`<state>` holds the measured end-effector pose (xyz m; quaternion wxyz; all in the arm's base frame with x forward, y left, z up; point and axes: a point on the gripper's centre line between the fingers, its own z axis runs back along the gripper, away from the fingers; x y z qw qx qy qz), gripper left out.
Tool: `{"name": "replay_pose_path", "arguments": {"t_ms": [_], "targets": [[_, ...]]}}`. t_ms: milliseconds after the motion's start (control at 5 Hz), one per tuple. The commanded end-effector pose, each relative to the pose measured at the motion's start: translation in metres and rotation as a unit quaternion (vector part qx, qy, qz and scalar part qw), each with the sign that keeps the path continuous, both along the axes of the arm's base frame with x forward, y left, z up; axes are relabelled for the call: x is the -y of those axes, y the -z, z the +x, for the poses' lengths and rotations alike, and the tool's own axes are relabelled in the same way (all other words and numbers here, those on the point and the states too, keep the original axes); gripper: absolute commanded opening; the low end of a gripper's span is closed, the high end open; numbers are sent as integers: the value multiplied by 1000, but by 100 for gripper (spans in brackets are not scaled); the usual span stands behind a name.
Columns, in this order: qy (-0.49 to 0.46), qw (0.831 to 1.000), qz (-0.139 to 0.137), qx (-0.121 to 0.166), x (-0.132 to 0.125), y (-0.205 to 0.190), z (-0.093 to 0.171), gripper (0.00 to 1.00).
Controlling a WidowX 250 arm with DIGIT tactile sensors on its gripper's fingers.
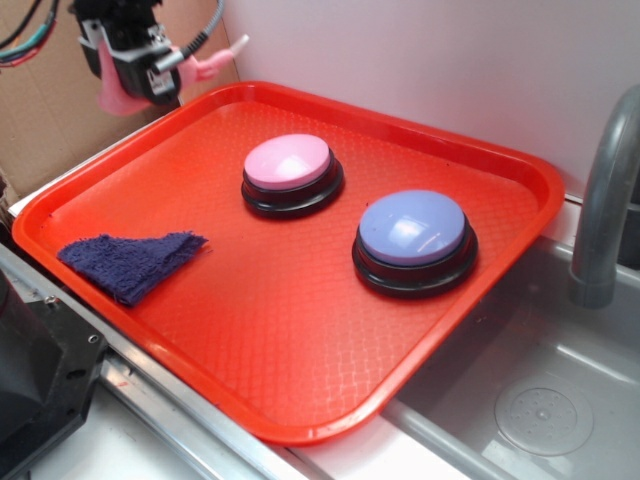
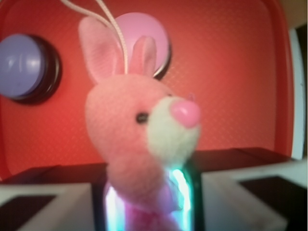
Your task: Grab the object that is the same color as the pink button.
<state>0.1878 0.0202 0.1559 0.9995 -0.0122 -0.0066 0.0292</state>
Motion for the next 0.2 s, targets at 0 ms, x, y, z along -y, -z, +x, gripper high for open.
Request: {"name": "replay_pose_path", "arguments": {"t_ms": [0], "targets": [[-51,998,26,32,-20,-16,-3,0]]}}
